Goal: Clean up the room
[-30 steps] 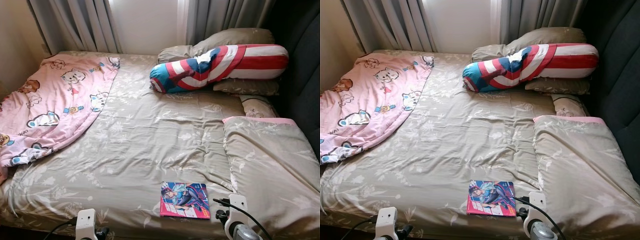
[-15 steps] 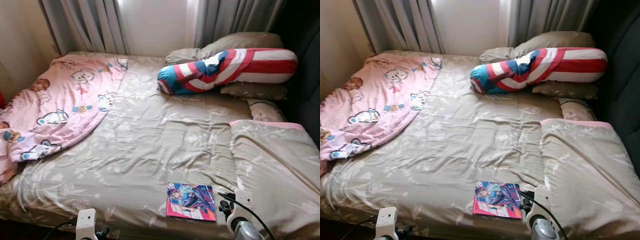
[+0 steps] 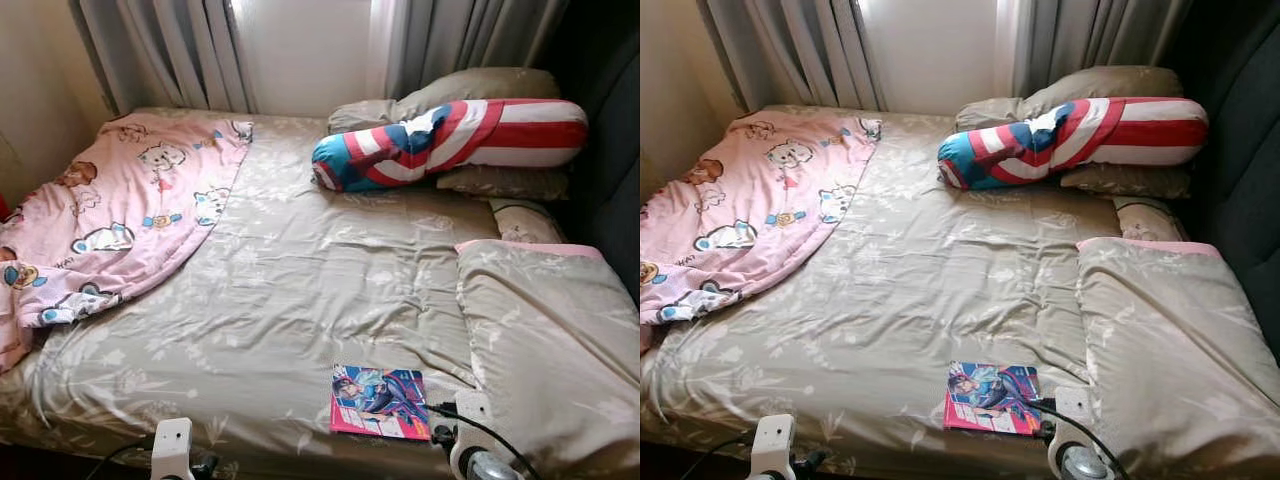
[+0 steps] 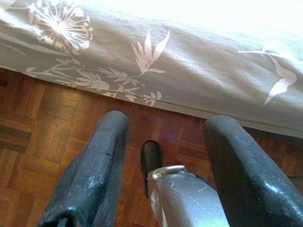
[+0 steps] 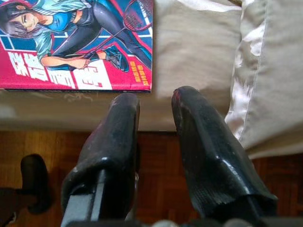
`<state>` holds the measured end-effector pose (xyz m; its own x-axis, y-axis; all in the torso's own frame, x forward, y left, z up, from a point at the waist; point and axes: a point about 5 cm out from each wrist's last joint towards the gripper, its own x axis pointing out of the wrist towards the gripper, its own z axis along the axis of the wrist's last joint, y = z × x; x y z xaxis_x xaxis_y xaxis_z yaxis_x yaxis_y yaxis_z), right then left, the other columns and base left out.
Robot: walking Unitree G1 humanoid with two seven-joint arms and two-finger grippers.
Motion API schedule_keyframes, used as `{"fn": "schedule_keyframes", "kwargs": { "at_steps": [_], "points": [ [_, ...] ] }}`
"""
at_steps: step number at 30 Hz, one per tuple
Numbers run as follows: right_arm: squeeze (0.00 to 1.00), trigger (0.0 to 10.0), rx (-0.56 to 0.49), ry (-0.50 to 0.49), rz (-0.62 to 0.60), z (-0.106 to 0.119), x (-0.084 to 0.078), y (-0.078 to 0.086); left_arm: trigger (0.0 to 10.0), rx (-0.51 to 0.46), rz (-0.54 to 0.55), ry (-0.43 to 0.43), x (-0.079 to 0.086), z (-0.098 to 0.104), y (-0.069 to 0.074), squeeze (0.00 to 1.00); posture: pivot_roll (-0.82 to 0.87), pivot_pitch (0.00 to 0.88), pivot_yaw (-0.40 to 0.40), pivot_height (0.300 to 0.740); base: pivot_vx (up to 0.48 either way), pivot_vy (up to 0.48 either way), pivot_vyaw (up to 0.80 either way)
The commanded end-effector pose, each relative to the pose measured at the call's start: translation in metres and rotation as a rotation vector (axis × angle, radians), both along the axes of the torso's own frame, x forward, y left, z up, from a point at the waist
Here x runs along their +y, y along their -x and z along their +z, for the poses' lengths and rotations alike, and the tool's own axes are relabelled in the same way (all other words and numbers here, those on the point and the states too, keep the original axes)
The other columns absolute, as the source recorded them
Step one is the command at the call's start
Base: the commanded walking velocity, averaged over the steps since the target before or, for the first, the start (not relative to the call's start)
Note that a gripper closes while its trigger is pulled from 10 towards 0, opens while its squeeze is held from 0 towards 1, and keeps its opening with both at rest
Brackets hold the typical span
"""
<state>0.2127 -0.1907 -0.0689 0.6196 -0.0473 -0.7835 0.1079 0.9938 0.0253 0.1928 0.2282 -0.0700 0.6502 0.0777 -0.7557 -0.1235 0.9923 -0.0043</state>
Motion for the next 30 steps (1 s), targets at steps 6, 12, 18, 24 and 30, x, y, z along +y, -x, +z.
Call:
{"fn": "schedule_keyframes", "kwargs": {
  "at_steps": [6,12,18,24,30],
  "points": [
    [0.0,10.0,0.002,-0.01,-0.028,0.0008,-0.0004,-0.0017,10.0,0.032,0.008,0.004,0.0016,-0.0034,0.0064,0.0,-0.04,0.0,-0.02,0.74,0.0,0.0,0.0],
    [0.0,10.0,0.001,-0.009,-0.03,0.001,-0.0006,-0.0019,10.0,0.033,0.004,0.004,0.0013,-0.0035,0.0064,0.0,-0.04,0.0,-0.021,0.74,0.0,0.148,0.0],
    [0.0,10.0,-0.001,-0.015,-0.025,0.001,-0.0003,-0.0019,10.0,0.034,0.002,0.004,0.0012,-0.0036,0.0065,0.0,-0.03,0.0,-0.021,0.74,0.0,0.329,0.0],
    [0.0,10.0,0.008,-0.008,-0.005,0.0004,0.0001,-0.0011,10.0,0.038,0.003,0.003,0.0014,-0.004,0.0075,0.0,-0.03,0.0,-0.017,0.74,0.0,0.324,0.0],
    [0.0,10.0,0.01,-0.007,-0.006,0.0,0.0002,-0.0003,10.0,0.04,-0.001,0.002,0.0016,-0.0043,0.0082,0.0,-0.03,0.0,-0.015,0.74,0.0,0.406,0.0]
  ]
}}
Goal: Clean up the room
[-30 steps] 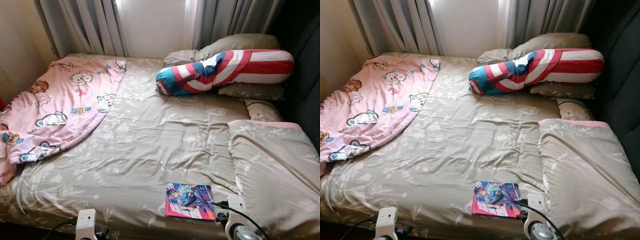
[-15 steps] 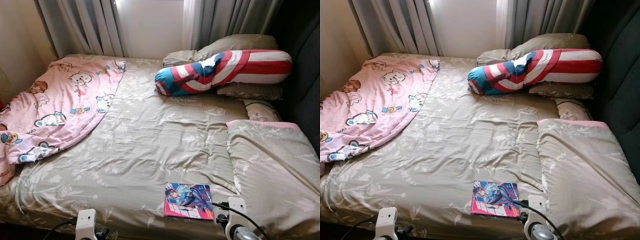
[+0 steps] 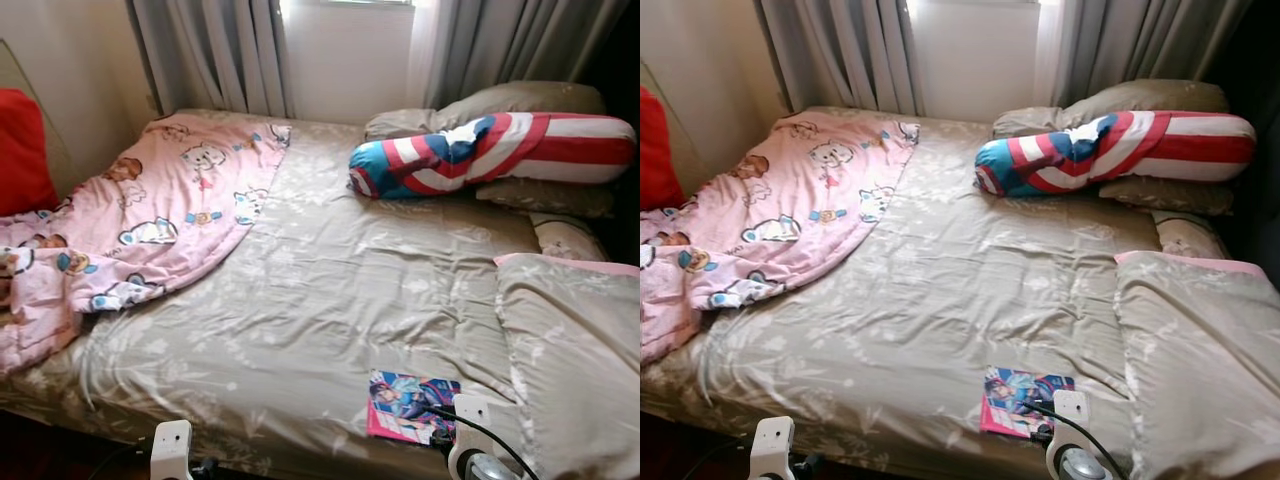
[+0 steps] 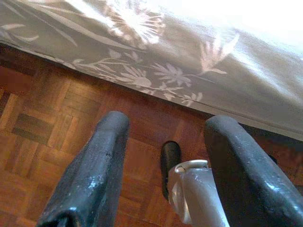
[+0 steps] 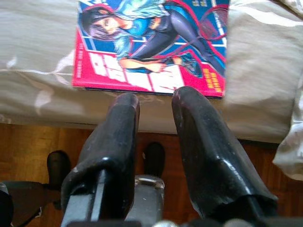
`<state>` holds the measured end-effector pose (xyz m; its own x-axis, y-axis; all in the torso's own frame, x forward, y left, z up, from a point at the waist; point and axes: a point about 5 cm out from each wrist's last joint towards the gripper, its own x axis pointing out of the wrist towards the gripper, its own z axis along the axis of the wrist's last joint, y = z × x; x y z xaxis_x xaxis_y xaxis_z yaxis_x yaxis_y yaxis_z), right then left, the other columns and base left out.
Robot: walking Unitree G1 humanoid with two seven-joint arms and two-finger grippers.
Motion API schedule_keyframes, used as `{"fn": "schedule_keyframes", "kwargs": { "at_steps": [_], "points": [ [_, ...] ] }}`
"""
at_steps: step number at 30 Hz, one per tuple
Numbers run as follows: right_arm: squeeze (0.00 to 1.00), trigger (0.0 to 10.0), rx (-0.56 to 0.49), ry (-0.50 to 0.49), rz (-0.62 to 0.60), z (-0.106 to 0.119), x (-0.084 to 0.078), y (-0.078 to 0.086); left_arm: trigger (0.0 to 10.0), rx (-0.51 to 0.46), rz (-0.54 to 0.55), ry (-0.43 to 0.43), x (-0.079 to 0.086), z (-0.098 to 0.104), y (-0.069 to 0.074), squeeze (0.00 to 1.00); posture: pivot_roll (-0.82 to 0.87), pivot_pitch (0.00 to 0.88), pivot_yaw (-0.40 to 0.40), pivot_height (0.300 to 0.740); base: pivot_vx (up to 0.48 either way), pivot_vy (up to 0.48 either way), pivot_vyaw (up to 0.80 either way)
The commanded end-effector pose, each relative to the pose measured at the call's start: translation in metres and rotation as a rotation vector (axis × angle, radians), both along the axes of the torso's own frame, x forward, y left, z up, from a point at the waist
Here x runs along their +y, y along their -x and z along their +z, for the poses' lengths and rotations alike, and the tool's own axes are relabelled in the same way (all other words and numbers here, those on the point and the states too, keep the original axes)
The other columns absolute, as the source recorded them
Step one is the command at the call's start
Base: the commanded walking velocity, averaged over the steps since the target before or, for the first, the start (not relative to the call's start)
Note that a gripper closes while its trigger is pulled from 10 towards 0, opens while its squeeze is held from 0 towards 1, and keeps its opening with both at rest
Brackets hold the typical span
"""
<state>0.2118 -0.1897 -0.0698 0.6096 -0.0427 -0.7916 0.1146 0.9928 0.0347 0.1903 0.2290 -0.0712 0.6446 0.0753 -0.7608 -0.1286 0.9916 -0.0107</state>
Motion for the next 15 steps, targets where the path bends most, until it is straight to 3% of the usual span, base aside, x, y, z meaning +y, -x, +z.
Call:
{"fn": "schedule_keyframes", "kwargs": {
  "at_steps": [1,15],
  "points": [
    [0.0,10.0,-0.003,0.004,0.0,0.0009,-0.0008,-0.0013,10.0,0.033,-0.007,-0.006,0.0009,-0.0031,0.0056,0.0,-0.03,0.0,-0.015,0.74,0.0,0.424,0.0],
    [0.0,10.0,-0.01,0.0,-0.011,0.0012,-0.001,-0.0018,10.0,0.032,-0.008,-0.007,0.0009,-0.0029,0.0052,0.0,-0.03,0.0,-0.015,0.74,0.0,0.428,0.0]
  ]
}}
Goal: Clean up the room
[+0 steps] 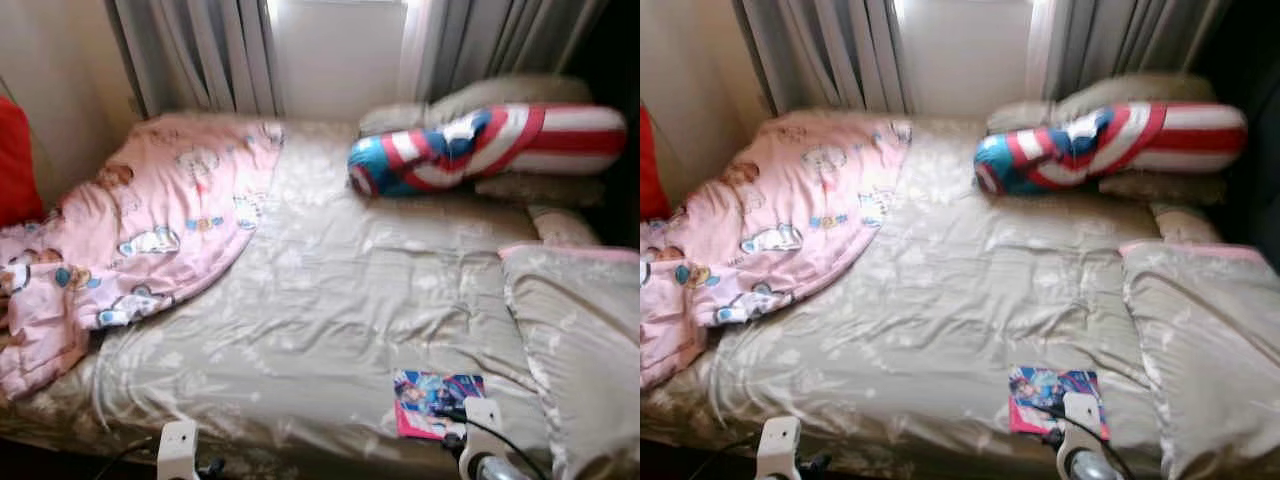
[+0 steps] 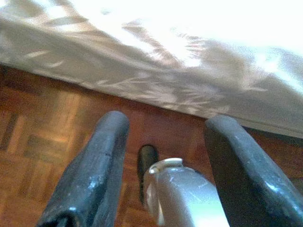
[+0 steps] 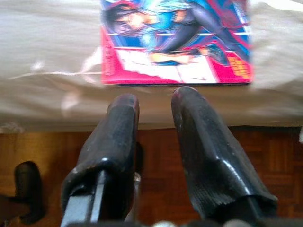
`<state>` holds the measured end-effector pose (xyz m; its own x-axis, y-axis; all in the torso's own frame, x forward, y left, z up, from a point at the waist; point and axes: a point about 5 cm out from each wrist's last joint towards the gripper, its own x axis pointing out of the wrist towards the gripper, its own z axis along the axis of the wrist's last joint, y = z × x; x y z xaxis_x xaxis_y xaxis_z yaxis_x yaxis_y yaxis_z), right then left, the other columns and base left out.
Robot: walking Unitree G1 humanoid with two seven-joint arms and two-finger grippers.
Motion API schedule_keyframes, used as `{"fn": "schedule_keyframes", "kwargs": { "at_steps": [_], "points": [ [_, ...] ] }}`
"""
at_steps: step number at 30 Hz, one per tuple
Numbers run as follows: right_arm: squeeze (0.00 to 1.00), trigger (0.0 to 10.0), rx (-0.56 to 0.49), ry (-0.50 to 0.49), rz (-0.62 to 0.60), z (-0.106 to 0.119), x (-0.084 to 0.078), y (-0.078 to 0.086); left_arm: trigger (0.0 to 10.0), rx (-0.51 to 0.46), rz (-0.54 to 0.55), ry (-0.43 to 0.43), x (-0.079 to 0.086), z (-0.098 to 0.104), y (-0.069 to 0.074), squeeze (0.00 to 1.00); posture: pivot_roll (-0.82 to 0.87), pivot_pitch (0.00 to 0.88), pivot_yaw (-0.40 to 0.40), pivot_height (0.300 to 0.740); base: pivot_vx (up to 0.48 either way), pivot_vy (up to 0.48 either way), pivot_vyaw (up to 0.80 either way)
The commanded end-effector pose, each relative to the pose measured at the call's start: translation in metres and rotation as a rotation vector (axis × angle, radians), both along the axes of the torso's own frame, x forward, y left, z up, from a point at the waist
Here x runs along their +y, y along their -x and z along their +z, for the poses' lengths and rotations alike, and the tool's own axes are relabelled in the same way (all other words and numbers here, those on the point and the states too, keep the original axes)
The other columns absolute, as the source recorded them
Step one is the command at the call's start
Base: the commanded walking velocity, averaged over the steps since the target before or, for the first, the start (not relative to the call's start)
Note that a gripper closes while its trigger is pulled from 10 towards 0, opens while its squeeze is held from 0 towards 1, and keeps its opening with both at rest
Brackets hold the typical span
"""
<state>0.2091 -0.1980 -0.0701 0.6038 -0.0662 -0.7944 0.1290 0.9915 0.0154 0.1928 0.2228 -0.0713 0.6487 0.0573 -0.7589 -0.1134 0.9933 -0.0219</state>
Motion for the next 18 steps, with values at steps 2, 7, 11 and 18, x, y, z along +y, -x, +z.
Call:
{"fn": "schedule_keyframes", "kwargs": {
  "at_steps": [2,7,11,18],
  "points": [
    [0.0,10.0,-0.017,-0.019,0.002,0.0016,0.0074,-0.0046,10.0,0.036,0.007,-0.018,0.0073,-0.0027,0.0077,0.0,-0.03,0.0,-0.016,0.74,0.0,0.431,0.0],
    [0.0,10.0,-0.025,-0.028,-0.007,0.002,0.0078,-0.0053,10.0,0.035,0.008,-0.018,0.0075,-0.0025,0.0073,0.0,-0.03,0.0,-0.015,0.74,0.0,0.431,0.0],
    [0.0,10.0,-0.032,-0.033,-0.012,0.0026,0.0081,-0.0061,10.0,0.034,0.01,-0.018,0.0077,-0.0022,0.0068,0.0,-0.03,0.0,-0.015,0.74,0.0,0.431,0.0],
    [0.0,10.0,-0.044,-0.039,-0.024,0.004,0.0087,-0.0086,10.0,0.029,0.011,-0.018,0.0081,-0.0009,0.0044,0.0,-0.03,0.002,-0.007,0.74,0.0,0.43,0.0]
  ]
}}
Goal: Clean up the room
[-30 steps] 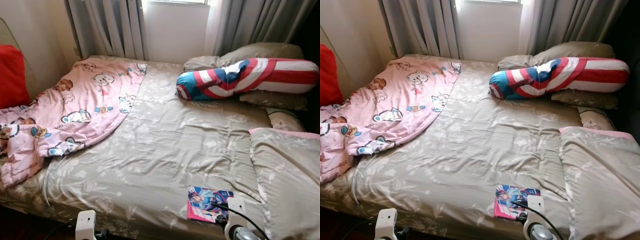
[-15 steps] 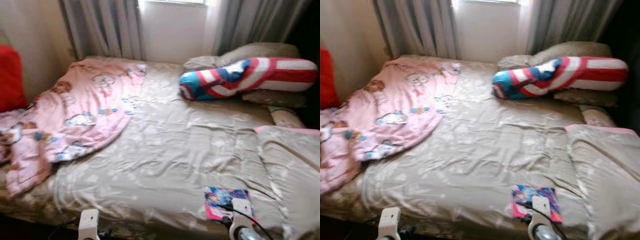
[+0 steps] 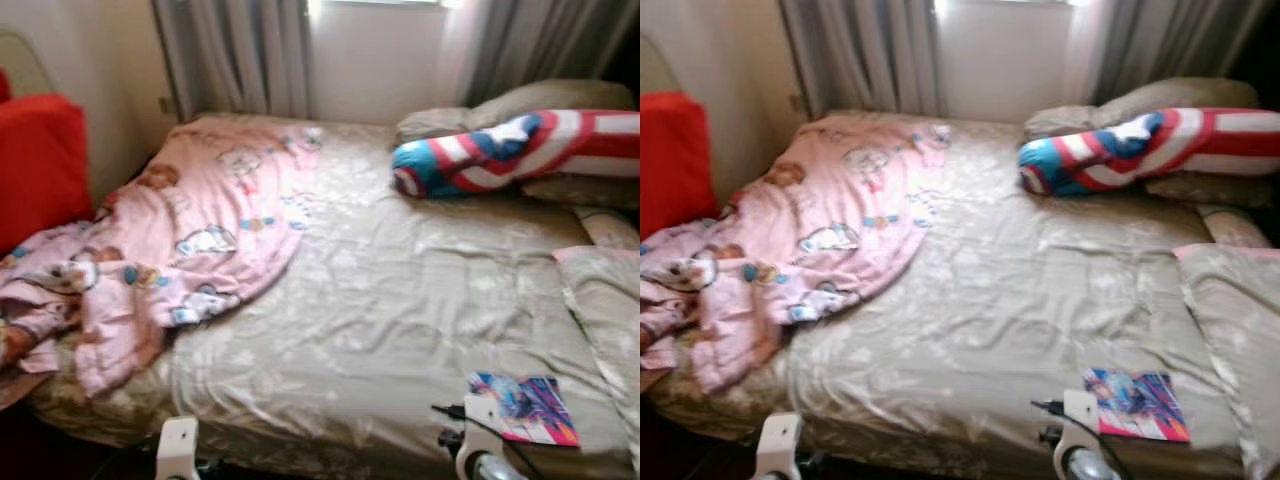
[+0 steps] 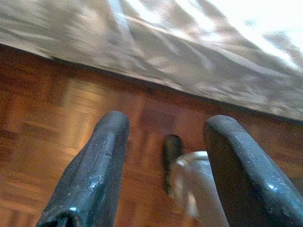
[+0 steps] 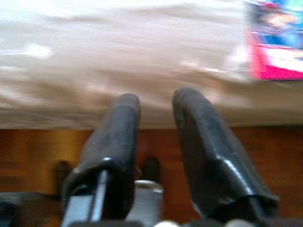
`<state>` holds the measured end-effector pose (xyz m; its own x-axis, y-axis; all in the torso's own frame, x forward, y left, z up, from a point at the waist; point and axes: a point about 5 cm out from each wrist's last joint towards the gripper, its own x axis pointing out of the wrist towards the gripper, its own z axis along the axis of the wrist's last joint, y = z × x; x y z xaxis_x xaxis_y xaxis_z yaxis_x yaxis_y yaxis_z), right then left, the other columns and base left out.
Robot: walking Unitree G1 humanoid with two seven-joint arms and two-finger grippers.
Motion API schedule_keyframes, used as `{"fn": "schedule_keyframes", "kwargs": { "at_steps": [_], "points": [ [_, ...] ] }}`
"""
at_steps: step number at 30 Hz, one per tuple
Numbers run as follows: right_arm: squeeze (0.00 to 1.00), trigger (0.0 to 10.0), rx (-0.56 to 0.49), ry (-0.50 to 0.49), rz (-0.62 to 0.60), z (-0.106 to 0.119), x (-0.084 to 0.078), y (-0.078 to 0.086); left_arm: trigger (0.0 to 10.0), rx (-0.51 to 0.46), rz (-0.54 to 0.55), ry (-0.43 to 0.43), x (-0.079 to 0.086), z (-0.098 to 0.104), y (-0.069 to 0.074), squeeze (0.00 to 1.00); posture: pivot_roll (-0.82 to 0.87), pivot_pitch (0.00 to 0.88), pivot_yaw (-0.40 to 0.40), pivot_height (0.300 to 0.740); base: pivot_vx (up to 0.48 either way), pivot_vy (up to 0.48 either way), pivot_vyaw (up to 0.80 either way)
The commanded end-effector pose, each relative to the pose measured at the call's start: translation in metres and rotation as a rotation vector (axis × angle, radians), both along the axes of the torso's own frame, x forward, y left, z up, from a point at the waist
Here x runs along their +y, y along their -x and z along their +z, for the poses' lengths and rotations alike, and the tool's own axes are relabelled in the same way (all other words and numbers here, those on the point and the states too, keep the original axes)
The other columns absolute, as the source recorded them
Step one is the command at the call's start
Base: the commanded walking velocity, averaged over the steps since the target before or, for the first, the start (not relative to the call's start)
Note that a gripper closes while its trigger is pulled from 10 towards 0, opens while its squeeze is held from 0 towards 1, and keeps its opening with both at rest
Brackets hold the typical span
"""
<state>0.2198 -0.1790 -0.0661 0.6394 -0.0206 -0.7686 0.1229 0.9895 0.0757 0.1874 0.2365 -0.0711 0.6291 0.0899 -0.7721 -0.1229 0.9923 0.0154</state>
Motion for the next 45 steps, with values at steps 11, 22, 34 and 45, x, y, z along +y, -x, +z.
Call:
{"fn": "schedule_keyframes", "kwargs": {
  "at_steps": [11,22,34,45],
  "points": [
    [0.0,10.0,-0.001,0.009,-0.039,0.0005,-0.0096,0.001,10.0,0.0,0.003,0.016,-0.0051,-0.0003,-0.0026,0.0,-0.03,0.0,-0.002,0.74,0.0,0.432,0.0],
    [0.0,10.0,0.006,0.017,-0.02,-0.0015,-0.0089,0.0046,10.0,0.01,-0.003,0.01,-0.0048,-0.0021,0.0014,0.0,-0.03,0.0,0.004,0.74,0.0,0.432,0.0],
    [0.0,10.0,0.014,0.02,-0.005,-0.0029,-0.0085,0.0068,10.0,0.016,-0.007,0.012,-0.0048,-0.0032,0.0038,0.0,-0.03,0.0,0.003,0.74,0.0,0.432,0.0],
    [0.0,10.0,0.018,0.018,0.002,-0.0036,-0.008,0.0079,10.0,0.014,-0.008,0.006,-0.0044,-0.0034,0.0046,0.0,-0.02,0.0,0.003,0.74,0.0,0.316,0.0]
  ]
}}
